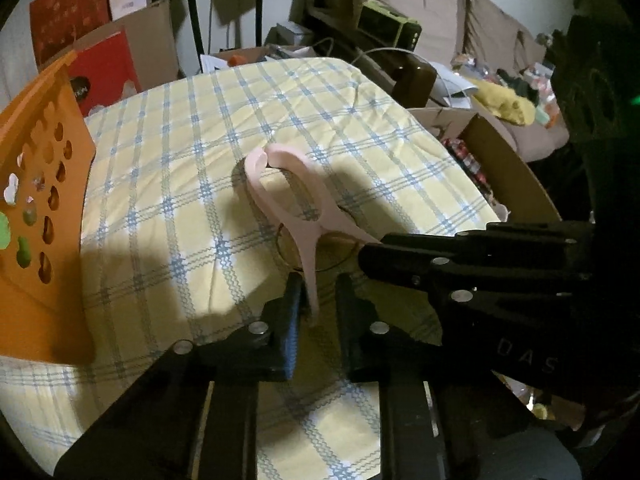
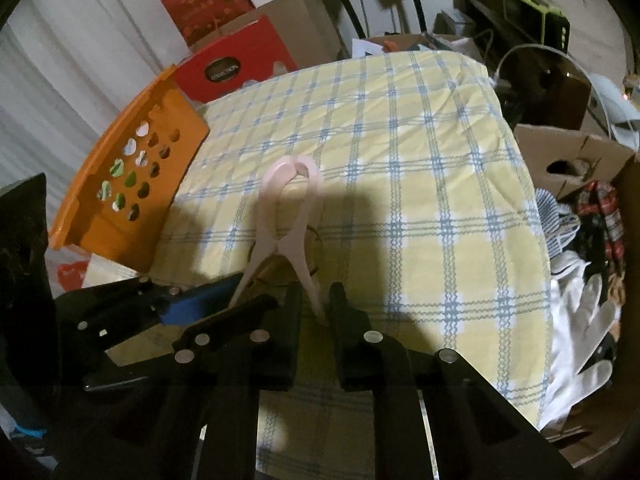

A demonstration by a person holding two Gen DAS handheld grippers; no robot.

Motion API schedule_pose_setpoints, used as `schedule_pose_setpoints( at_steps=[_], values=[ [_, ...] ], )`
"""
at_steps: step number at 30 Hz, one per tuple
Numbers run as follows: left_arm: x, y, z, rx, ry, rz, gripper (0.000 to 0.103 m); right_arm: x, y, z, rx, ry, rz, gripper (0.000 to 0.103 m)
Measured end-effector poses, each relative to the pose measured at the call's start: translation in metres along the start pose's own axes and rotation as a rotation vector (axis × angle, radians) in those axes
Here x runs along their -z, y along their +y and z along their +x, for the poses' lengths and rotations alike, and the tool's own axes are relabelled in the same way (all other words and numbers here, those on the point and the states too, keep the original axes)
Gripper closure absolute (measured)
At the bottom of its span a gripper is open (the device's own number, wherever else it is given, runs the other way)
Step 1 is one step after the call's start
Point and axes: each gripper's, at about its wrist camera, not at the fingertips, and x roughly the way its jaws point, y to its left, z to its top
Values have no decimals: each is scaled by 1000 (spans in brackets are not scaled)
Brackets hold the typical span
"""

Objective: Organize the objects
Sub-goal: 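Lift the pink clip with the right tool and carry it over the basket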

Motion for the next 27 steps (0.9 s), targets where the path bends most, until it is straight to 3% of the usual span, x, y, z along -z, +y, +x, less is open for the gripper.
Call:
schedule_pose_setpoints(
  at_steps=[14,27],
  values=[
    [-8,-13,-54,-26,-149,46,90,-9,28,-50,9,-102,-49,91],
    [-22,13,-123,-39,-261,-2,90,-34,86,-92,0,-188,-155,91]
  ],
)
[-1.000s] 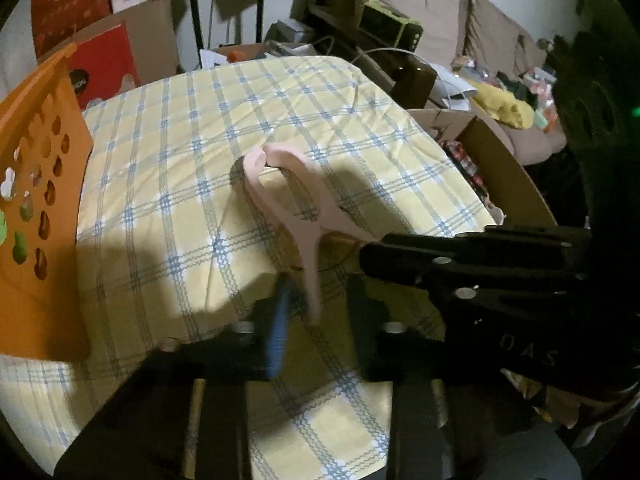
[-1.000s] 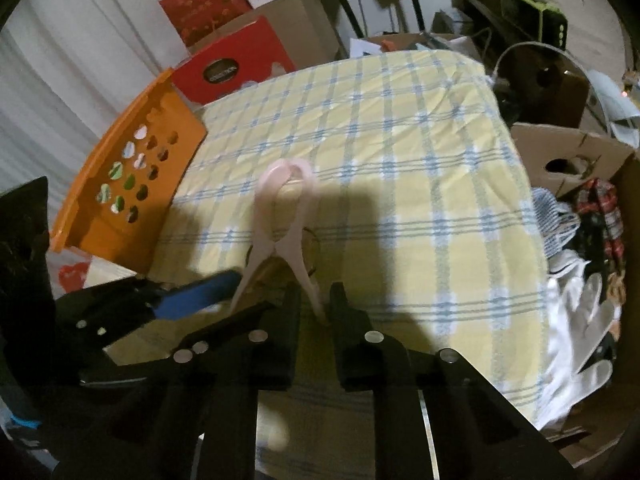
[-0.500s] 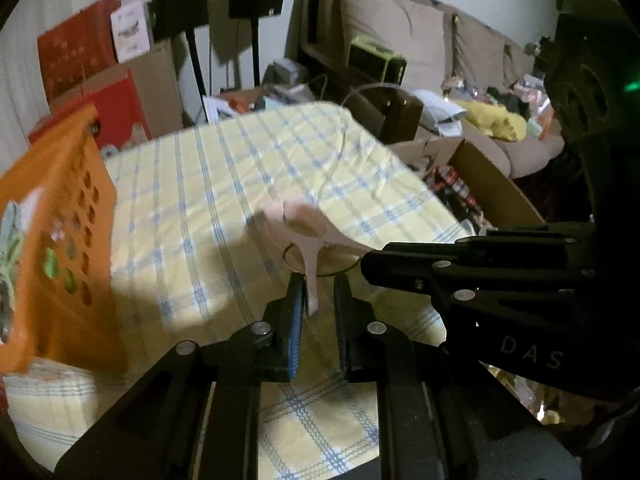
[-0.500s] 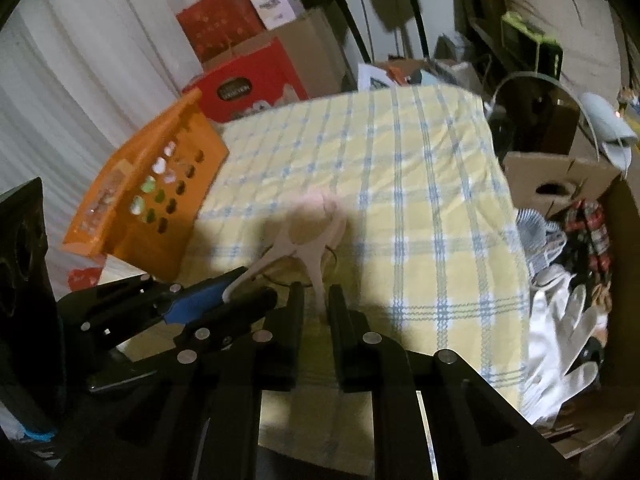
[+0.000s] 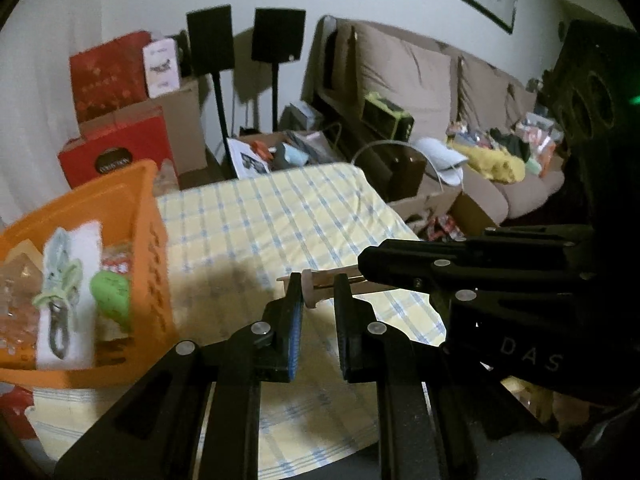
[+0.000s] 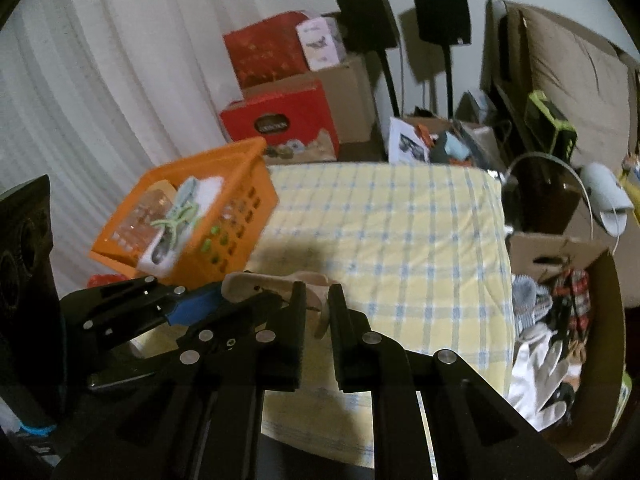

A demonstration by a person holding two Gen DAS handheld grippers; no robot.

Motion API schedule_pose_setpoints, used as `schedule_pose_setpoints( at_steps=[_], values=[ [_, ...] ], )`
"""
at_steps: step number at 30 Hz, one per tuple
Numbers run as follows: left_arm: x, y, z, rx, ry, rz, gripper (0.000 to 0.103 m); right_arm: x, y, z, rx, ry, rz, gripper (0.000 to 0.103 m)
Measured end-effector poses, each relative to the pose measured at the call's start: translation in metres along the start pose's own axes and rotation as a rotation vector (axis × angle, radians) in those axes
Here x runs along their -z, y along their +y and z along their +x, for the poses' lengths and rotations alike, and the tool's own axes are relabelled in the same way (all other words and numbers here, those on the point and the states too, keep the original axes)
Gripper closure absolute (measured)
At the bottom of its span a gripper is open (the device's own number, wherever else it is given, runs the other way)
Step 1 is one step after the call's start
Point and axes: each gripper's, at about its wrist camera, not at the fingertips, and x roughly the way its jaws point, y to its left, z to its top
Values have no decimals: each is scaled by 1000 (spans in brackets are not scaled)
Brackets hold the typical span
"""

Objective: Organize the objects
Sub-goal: 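Lift the pink clip with the right tool and carry it over the basket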

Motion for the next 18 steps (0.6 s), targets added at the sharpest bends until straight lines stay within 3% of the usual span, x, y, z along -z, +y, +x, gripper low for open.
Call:
schedule_pose_setpoints(
  at_steps=[8,18],
  values=[
    [-17,33,-40,-46,-74,-20,90,-32,50,-10,-18,-43,-89,91],
    [-13,94,-74,-130,-106,-73,90,-53,114,18,-79,-40,-166,92]
  ],
)
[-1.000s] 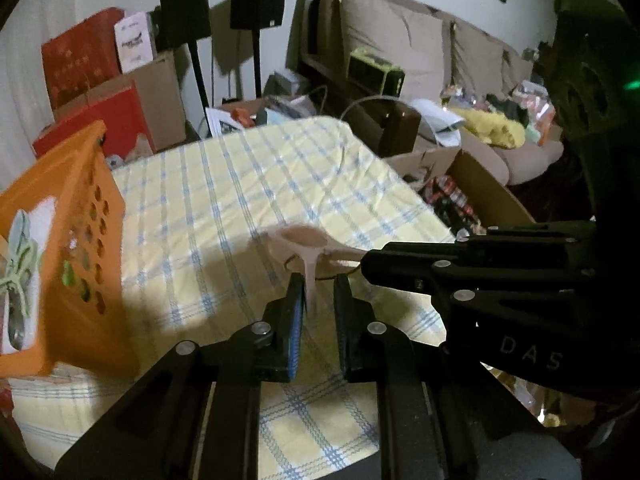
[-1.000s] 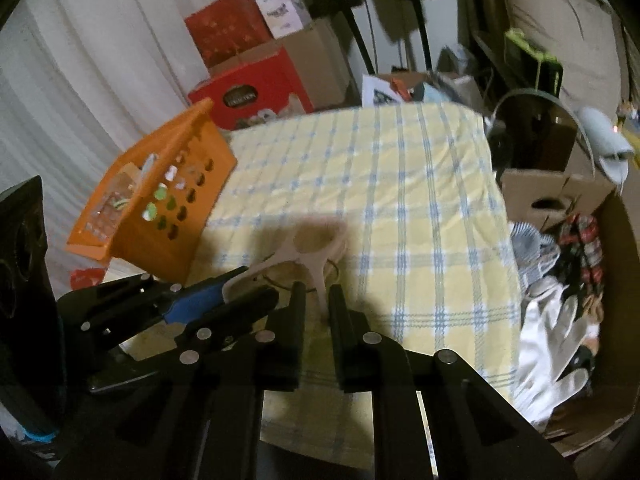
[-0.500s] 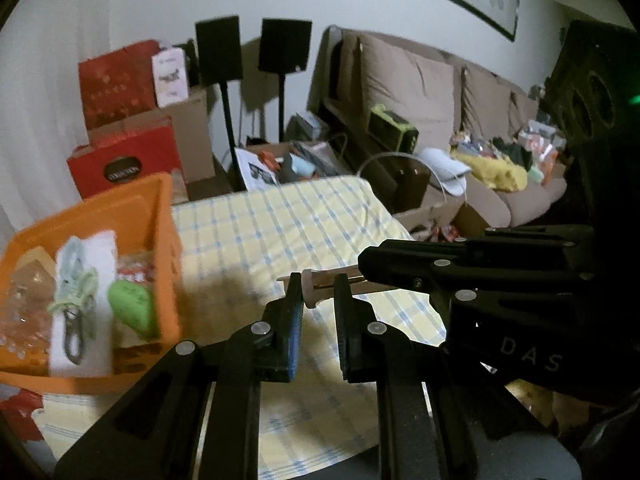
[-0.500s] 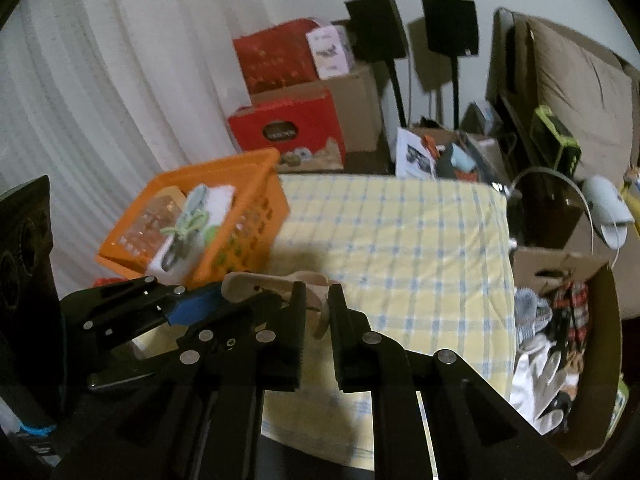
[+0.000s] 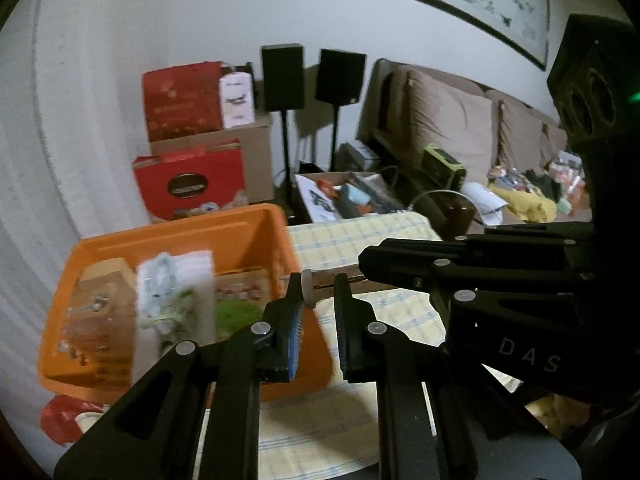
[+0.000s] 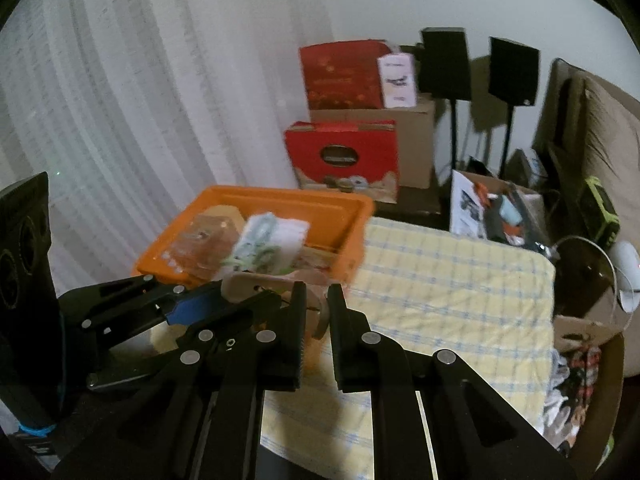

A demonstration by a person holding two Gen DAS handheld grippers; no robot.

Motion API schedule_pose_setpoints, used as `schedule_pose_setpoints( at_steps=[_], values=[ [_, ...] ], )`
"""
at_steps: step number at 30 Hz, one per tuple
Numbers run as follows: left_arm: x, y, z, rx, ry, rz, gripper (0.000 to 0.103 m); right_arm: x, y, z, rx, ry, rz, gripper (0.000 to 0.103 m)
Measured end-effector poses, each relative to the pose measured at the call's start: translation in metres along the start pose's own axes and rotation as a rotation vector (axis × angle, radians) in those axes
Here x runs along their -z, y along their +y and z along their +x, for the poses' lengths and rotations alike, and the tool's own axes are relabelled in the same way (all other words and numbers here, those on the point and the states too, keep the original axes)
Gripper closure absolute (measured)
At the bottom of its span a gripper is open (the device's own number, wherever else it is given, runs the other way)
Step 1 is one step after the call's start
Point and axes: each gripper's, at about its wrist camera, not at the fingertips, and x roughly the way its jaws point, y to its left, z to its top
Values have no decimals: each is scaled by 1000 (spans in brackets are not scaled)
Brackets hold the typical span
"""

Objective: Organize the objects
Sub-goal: 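Lift the pink clip with the right tool and carry it over the basket, then lower the pink clip into the basket and open the right tool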

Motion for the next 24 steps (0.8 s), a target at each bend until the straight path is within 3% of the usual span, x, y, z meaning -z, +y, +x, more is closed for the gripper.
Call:
schedule_pose_setpoints(
  at_steps=[16,24],
  values=[
    [-5,92,5,-124,-10,-58,90,-39,52,69,-91,18,-4,92],
    [-7,125,36,-124,13,-65,90,-51,52,110,-87,44,17,92]
  ],
)
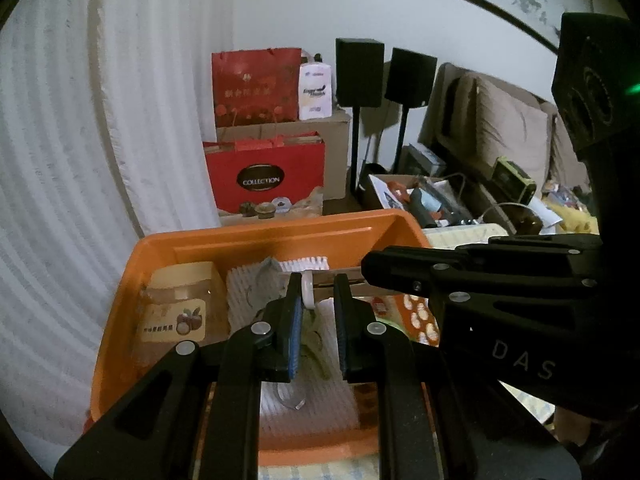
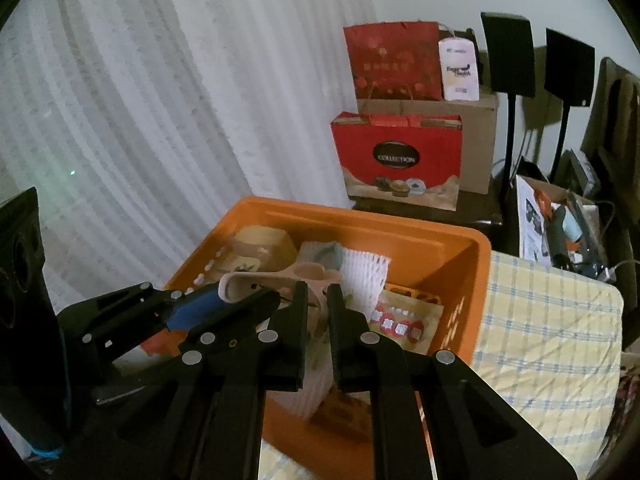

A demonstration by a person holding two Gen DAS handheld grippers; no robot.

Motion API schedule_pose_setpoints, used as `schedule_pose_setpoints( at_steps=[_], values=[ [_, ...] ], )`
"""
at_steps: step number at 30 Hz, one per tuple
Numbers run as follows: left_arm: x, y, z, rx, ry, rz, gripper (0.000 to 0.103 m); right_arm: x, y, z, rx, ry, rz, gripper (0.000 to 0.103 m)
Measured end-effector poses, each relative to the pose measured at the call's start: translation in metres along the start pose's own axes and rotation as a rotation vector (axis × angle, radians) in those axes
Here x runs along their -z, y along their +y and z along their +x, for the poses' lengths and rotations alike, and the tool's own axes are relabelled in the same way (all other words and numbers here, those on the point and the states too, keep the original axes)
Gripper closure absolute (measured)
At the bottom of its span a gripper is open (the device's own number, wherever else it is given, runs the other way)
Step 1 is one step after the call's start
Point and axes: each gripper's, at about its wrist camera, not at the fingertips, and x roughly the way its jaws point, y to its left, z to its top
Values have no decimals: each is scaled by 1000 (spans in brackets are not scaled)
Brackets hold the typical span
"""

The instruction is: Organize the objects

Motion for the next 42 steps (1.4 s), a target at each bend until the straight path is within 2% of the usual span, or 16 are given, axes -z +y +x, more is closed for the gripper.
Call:
schedule_pose_setpoints(
  at_steps=[6,9,12,19,22,25,27,30,36,38,42],
  values=[
    [2,7,25,7,3,60,90,0,-7,26,17,22,20,92],
    [10,11,36,28,46,62,89,6,-9,38,16,50,32,92],
    [17,17,43,44,82,46,89,15,-13,48,-24,86,74,92],
    [26,30,39,17,128,46,88,20,-15,40,-4,81,75,90],
    [31,35,35,5,146,29,77,22,-15,26,15,68,61,81],
    [36,37,28,14,145,-2,69,25,-16,13,38,60,45,79],
    [39,36,21,11,134,-13,50,28,-17,4,58,57,40,77],
    [43,33,8,29,103,-40,30,37,-22,-12,79,45,36,70],
    [50,22,-10,65,90,-87,13,60,-29,-35,162,27,10,53],
    [52,18,-15,69,89,-95,10,70,-33,-44,179,24,15,44],
    [60,8,-23,95,88,-129,3,86,-39,-58,234,8,13,32]
  ],
)
